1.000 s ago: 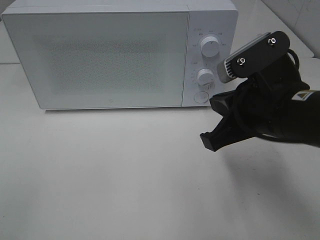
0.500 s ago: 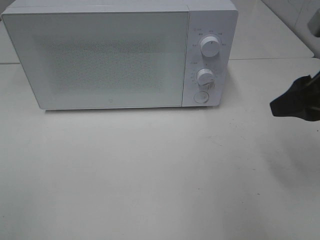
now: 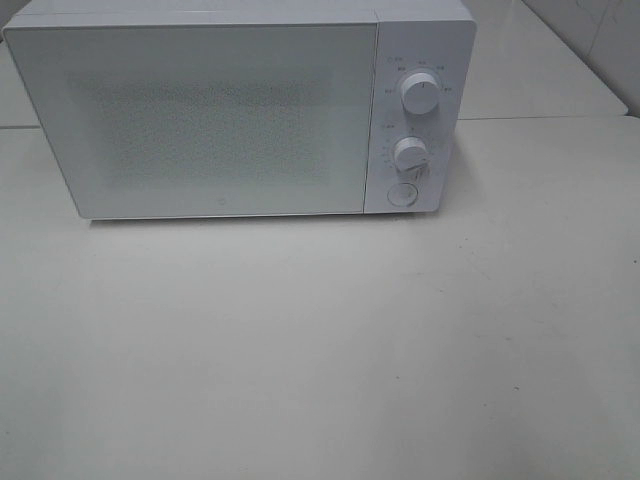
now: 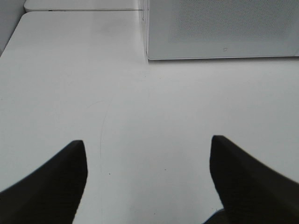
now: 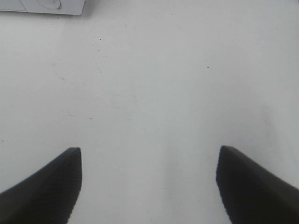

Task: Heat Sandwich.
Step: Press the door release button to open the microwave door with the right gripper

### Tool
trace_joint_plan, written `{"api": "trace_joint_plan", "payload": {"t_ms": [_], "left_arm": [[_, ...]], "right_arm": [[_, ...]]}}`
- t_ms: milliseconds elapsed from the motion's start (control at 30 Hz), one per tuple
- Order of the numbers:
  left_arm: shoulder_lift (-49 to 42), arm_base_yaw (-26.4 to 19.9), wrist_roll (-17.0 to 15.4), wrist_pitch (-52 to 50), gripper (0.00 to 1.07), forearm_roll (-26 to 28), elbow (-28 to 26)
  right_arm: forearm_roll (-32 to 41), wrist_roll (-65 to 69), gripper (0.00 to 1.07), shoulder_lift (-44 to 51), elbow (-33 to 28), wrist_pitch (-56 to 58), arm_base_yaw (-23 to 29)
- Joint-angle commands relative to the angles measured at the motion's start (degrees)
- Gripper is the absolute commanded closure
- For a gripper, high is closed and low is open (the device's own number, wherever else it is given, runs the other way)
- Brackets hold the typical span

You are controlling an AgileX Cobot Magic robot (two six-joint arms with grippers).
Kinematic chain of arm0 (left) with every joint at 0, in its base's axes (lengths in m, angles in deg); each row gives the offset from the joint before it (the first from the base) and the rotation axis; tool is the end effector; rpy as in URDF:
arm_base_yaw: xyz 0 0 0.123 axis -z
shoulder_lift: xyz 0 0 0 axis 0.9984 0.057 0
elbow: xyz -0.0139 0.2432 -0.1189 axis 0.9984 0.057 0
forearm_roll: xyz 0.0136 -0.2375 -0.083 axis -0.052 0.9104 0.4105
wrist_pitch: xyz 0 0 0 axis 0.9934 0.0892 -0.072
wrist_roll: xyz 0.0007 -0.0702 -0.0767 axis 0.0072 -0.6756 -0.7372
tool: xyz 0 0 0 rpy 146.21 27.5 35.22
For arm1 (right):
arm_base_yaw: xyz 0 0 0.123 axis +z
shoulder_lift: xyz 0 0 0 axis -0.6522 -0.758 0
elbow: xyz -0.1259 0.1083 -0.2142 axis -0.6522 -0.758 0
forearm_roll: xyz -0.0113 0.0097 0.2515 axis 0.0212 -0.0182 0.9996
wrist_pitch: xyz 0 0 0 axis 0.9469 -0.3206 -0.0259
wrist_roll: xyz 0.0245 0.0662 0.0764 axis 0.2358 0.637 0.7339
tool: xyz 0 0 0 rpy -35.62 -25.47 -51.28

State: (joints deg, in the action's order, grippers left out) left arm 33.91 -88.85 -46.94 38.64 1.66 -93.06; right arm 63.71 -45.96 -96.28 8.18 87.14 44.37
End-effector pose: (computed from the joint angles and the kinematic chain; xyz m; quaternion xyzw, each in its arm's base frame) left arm 0.0173 -0.0093 0.2749 0.0326 0.8511 -0.0165 0.5237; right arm 0.1316 0.0030 0.2633 -0.0233 0.9179 -0.0130 0.3960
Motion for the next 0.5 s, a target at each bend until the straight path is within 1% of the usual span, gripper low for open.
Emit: {"api": "trace_joint_plan", "payload": {"t_ms": [33,233,333,367,467,500], "left_arm": [[-0.97,-0.17,-0.34,-0.63,0.37,0.40,0.00],[-0.92,-0.17,-0.34,-0.63,0.37,0.40,0.00],[-0.92,-0.17,-0.34,-0.63,0.37,0.40,0.00],[-0.92,-0.17,-0.34,-0.63,0.37,0.40,0.00],[-0.92,-0.17,-0.34,-0.63,0.37,0.40,0.00],[-0.92,-0.17,-0.34,-0.63,0.37,0.40,0.00]], "right_arm": [[0.97,0.06,0.32,9.45,-3.72,-0.34,-0.23],[1.15,0.23,0.32,17.88,-3.09,1.26,-0.23],[1.15,1.03,0.32,19.77,-2.06,3.95,-0.23],[1.15,1.43,0.32,21.20,-1.26,6.76,-0.23],[0.23,1.43,0.32,23.78,-1.66,12.09,-0.23],[0.23,1.43,0.32,23.78,-1.66,12.09,-0.23]]}}
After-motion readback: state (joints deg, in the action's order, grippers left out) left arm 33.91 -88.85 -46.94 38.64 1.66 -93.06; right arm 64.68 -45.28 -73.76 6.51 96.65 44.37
